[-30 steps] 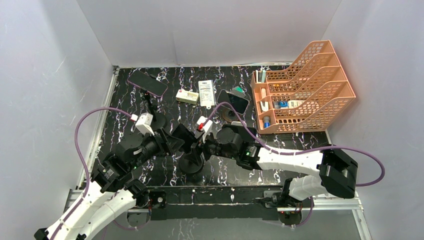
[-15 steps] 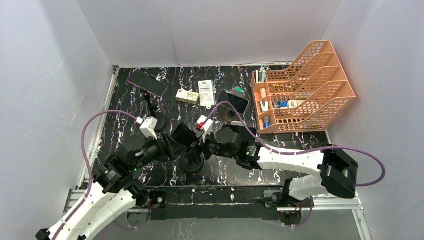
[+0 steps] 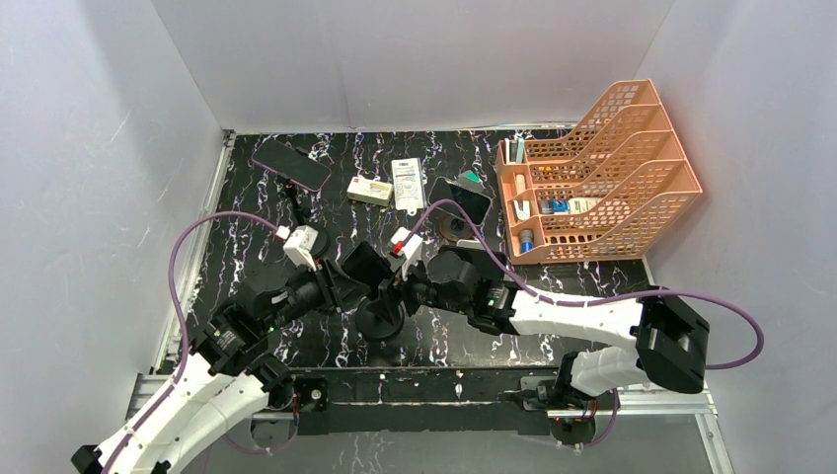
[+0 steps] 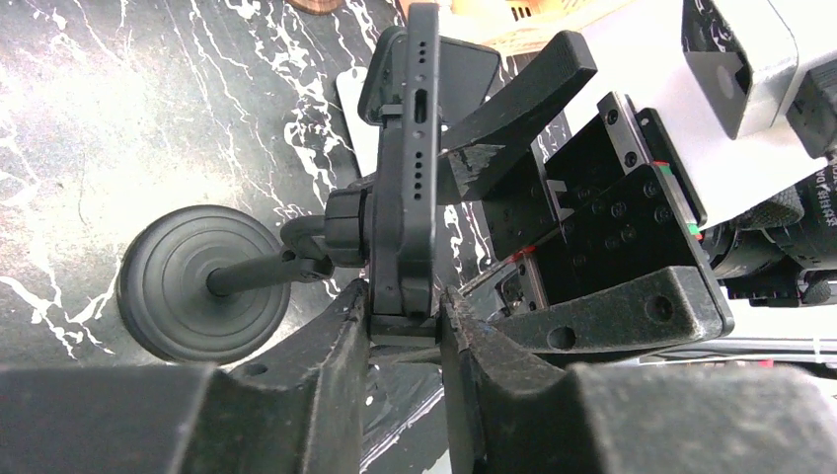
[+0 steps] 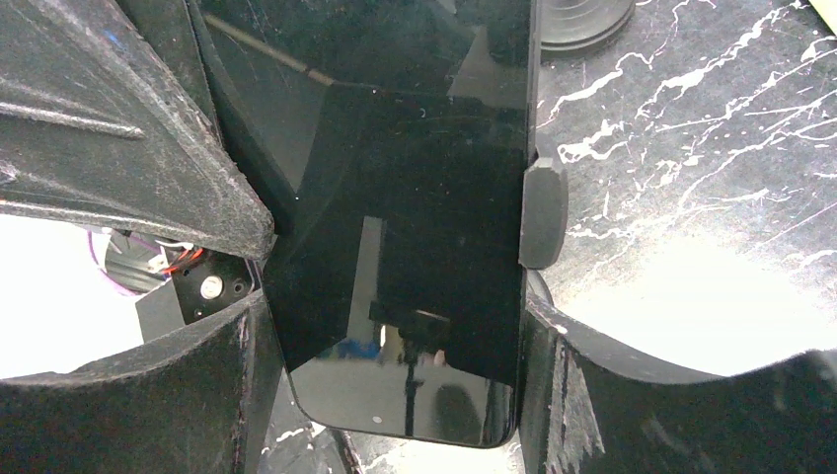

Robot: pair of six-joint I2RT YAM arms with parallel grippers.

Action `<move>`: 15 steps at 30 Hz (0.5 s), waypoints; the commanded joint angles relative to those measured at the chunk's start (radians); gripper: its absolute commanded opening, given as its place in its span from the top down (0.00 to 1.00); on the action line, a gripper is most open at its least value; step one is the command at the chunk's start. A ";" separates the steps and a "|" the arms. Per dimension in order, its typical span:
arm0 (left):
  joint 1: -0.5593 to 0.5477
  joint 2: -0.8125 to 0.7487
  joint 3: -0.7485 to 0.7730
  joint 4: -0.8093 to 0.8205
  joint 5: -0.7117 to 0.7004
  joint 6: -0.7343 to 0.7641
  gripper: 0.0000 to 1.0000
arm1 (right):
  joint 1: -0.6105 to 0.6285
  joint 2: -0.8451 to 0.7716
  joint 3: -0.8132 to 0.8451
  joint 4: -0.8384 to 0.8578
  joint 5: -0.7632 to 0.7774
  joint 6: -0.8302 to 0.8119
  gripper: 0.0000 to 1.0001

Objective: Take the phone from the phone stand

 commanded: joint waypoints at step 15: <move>-0.002 0.021 -0.030 0.032 0.003 -0.007 1.00 | -0.005 -0.090 -0.029 0.077 0.088 0.005 0.01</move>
